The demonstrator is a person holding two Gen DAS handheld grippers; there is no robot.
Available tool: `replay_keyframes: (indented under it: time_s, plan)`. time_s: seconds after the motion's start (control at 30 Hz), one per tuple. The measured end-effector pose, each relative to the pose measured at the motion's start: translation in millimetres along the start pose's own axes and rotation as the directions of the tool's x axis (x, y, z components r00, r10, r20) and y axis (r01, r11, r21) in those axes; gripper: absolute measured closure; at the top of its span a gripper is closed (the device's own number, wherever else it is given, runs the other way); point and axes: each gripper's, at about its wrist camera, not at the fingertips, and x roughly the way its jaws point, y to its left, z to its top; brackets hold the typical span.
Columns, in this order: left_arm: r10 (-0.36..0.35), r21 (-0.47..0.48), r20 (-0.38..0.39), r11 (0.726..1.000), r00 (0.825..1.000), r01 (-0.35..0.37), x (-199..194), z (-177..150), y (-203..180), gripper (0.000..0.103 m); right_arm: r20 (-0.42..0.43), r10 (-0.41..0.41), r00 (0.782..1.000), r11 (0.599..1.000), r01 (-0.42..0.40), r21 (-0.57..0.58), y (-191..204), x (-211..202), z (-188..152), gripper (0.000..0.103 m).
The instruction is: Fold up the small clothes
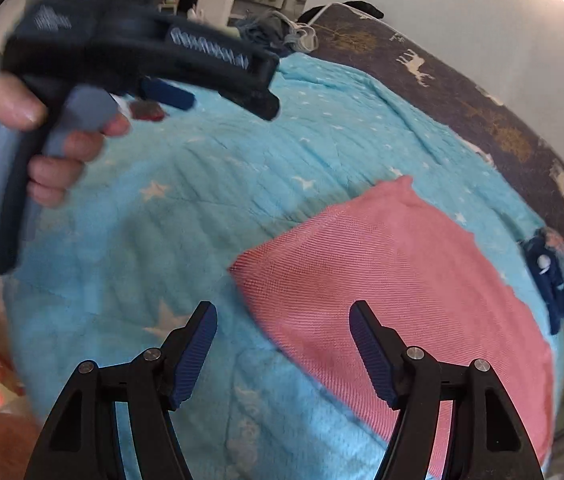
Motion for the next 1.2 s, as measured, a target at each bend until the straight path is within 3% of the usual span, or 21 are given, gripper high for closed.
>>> replay_keyframes:
  time_s: [0.17,0.2,0.23,0.27,0.33,0.43,0.47,0.53,0.6,0.67,0.7,0.73,0.77,0.8,0.97,1.2]
  plan:
    - [-0.075,0.001,-0.036,0.997,0.997,0.075,9.1,4.3,-4.6,0.011,0.039,-0.150,0.988,0.987,0.147,0.068,-1.1,10.2,4.9,0.036]
    - [-0.105,-0.001,-0.048,0.995,0.993,0.105,12.3,6.5,-7.3,0.011,0.041,-0.141,0.989,0.987,0.137,0.089,-5.4,11.6,6.1,0.052]
    - [-0.141,-0.003,-0.061,0.990,0.988,0.142,16.9,9.9,-10.1,0.011,0.043,-0.114,0.993,0.988,0.108,0.112,-9.4,12.6,6.6,0.082]
    - [-0.187,-0.008,-0.080,0.982,0.979,0.187,23.4,14.1,-14.8,0.011,0.044,-0.075,0.996,0.987,0.068,0.142,-14.1,11.9,6.5,0.098]
    - [-0.276,-0.037,-0.136,0.961,0.952,0.274,42.1,24.1,-27.2,0.011,0.067,-0.021,0.998,0.977,0.006,0.212,-26.3,6.7,6.0,0.099]
    - [-0.389,-0.092,-0.238,0.921,0.890,0.378,74.8,33.4,-46.7,0.011,0.112,0.008,0.994,0.960,-0.039,0.277,-41.5,-7.3,3.3,0.099]
    - [-0.423,-0.124,-0.284,0.906,0.861,0.404,91.3,35.0,-56.1,0.011,0.119,0.022,0.993,0.952,-0.057,0.300,-47.6,-10.1,2.2,0.099]
    - [-0.446,-0.170,-0.342,0.895,0.827,0.413,113.3,36.6,-66.5,0.011,0.127,0.038,0.991,0.938,-0.079,0.339,-55.0,-15.8,-1.9,0.099]
    - [-0.448,-0.202,-0.385,0.894,0.807,0.400,134.9,36.8,-76.1,0.012,0.134,0.043,0.990,0.925,-0.090,0.369,-59.4,-21.0,-5.4,0.099]
    - [-0.441,-0.179,-0.383,0.897,0.812,0.403,141.8,38.8,-83.2,0.030,0.143,0.047,0.989,0.912,-0.101,0.397,-66.7,-24.4,-6.9,0.099]
    - [-0.425,-0.162,-0.396,0.905,0.814,0.394,144.6,40.7,-87.3,0.061,0.147,0.048,0.988,0.908,-0.105,0.407,-68.9,-26.6,-7.7,0.099]
    - [-0.419,-0.164,-0.413,0.907,0.808,0.387,147.0,41.0,-88.6,0.084,0.157,0.054,0.986,0.899,-0.116,0.421,-72.8,-27.7,-8.4,0.099]
    - [-0.433,-0.195,-0.432,0.902,0.792,0.386,150.2,42.2,-88.2,0.084,0.168,0.064,0.984,0.889,-0.133,0.437,-77.1,-29.6,-9.5,0.099]
    - [-0.437,-0.206,-0.431,0.900,0.790,0.385,150.4,44.0,-87.7,0.085,0.178,0.071,0.982,0.882,-0.144,0.448,-79.7,-31.4,-10.6,0.099]
    - [-0.400,-0.118,-0.406,0.915,0.822,0.387,133.7,57.0,-112.7,0.086,0.228,0.091,0.969,0.856,-0.193,0.479,-89.4,-42.8,-15.2,0.099]
    - [-0.382,-0.027,-0.392,0.914,0.837,0.405,113.8,72.8,-165.0,0.086,0.328,0.068,0.942,0.816,-0.242,0.525,-111.3,-76.5,-33.7,0.099]
